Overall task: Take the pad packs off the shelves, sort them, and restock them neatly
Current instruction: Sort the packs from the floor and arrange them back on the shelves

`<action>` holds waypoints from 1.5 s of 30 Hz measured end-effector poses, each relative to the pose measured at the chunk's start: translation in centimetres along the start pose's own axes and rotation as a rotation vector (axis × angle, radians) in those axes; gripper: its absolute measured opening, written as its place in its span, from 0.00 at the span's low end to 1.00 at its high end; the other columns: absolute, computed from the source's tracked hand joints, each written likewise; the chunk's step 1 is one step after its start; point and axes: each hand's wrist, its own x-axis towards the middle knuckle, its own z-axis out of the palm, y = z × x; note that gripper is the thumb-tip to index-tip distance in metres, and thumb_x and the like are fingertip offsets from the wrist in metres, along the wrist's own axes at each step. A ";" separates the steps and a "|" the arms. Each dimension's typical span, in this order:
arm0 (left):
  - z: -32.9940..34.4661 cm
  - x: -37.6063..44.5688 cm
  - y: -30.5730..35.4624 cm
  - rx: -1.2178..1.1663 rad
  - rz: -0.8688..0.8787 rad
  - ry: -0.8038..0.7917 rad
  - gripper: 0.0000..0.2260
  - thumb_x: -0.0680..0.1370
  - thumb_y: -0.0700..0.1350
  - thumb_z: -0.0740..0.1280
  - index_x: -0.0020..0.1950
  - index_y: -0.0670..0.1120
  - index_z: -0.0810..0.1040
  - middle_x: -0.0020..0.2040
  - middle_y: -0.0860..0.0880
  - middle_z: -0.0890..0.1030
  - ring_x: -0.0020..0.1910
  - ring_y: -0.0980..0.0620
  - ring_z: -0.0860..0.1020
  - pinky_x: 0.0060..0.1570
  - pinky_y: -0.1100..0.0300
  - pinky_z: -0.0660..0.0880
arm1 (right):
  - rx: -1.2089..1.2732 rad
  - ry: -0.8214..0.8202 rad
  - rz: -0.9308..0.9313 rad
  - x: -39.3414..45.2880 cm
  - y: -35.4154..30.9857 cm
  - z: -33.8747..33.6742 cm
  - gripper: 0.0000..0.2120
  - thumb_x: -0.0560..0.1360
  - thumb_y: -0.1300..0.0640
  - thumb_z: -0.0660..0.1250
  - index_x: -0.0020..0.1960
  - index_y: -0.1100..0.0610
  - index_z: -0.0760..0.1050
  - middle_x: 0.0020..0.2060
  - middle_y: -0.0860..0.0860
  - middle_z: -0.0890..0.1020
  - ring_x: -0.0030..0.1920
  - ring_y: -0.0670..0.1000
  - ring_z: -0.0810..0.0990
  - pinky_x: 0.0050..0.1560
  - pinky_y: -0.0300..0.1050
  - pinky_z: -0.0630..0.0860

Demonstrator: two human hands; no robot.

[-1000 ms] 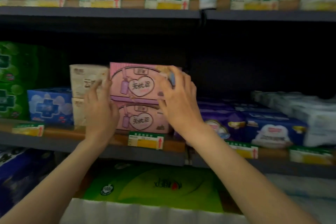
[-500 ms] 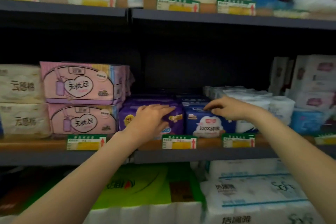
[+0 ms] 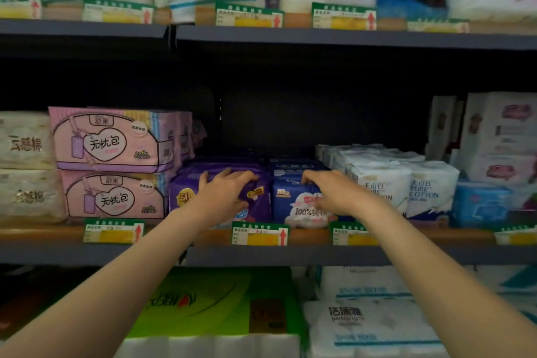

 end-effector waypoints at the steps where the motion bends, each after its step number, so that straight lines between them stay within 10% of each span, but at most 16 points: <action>1: 0.0 0.0 0.0 -0.008 -0.002 0.004 0.25 0.78 0.47 0.64 0.73 0.55 0.58 0.75 0.51 0.61 0.76 0.48 0.52 0.71 0.40 0.47 | -0.001 0.003 -0.005 0.1 0.0 0.0 0.21 0.75 0.64 0.65 0.65 0.51 0.67 0.60 0.55 0.74 0.55 0.55 0.75 0.49 0.47 0.73; 11: -1.8 -0.5 0.5 -0.046 0.043 -0.014 0.25 0.78 0.51 0.64 0.74 0.53 0.61 0.72 0.49 0.67 0.71 0.47 0.63 0.70 0.41 0.57 | -0.068 0.052 0.034 -0.2 -0.3 0.8 0.25 0.76 0.65 0.61 0.70 0.50 0.63 0.63 0.58 0.73 0.59 0.59 0.74 0.56 0.49 0.73; 17: -1.2 0.9 3.4 0.162 0.282 -0.040 0.32 0.79 0.52 0.62 0.77 0.48 0.49 0.78 0.51 0.52 0.76 0.53 0.47 0.73 0.47 0.44 | -0.573 0.153 0.081 -3.7 0.6 0.0 0.34 0.78 0.62 0.60 0.77 0.48 0.47 0.74 0.58 0.58 0.75 0.56 0.53 0.73 0.58 0.38; 23: 0.7 2.9 4.3 0.269 0.320 0.135 0.22 0.80 0.55 0.58 0.72 0.48 0.65 0.69 0.48 0.71 0.67 0.51 0.69 0.70 0.56 0.54 | -0.626 0.185 0.040 -4.1 2.7 0.2 0.20 0.79 0.61 0.56 0.71 0.58 0.66 0.68 0.55 0.72 0.75 0.51 0.54 0.69 0.61 0.31; 30: 1.5 4.0 3.3 0.201 0.335 0.235 0.19 0.79 0.55 0.60 0.66 0.49 0.72 0.59 0.48 0.79 0.58 0.48 0.75 0.54 0.58 0.69 | -0.626 0.198 0.106 -1.7 2.1 1.2 0.21 0.75 0.66 0.60 0.68 0.56 0.69 0.60 0.54 0.77 0.68 0.53 0.65 0.71 0.62 0.40; 35: 2.2 5.0 2.9 0.181 0.370 0.218 0.19 0.79 0.54 0.60 0.67 0.47 0.72 0.60 0.47 0.78 0.58 0.48 0.75 0.56 0.58 0.67 | -0.616 -0.093 0.159 -0.2 0.1 -1.3 0.16 0.75 0.54 0.66 0.61 0.56 0.72 0.55 0.53 0.77 0.62 0.54 0.71 0.71 0.65 0.40; 39: 2.9 5.5 2.6 0.205 0.389 0.198 0.22 0.79 0.54 0.59 0.70 0.46 0.67 0.64 0.47 0.74 0.62 0.48 0.72 0.64 0.56 0.61 | -0.419 -0.232 0.142 2.5 -1.6 -1.1 0.49 0.68 0.41 0.72 0.78 0.50 0.45 0.76 0.54 0.54 0.75 0.54 0.55 0.74 0.58 0.44; 45: 1.2 5.2 1.7 0.211 0.467 0.064 0.35 0.72 0.62 0.66 0.74 0.50 0.60 0.71 0.47 0.67 0.70 0.46 0.64 0.69 0.47 0.58 | -0.177 -0.199 0.098 2.4 -0.5 0.6 0.51 0.66 0.46 0.76 0.77 0.47 0.46 0.77 0.50 0.53 0.74 0.54 0.57 0.72 0.47 0.60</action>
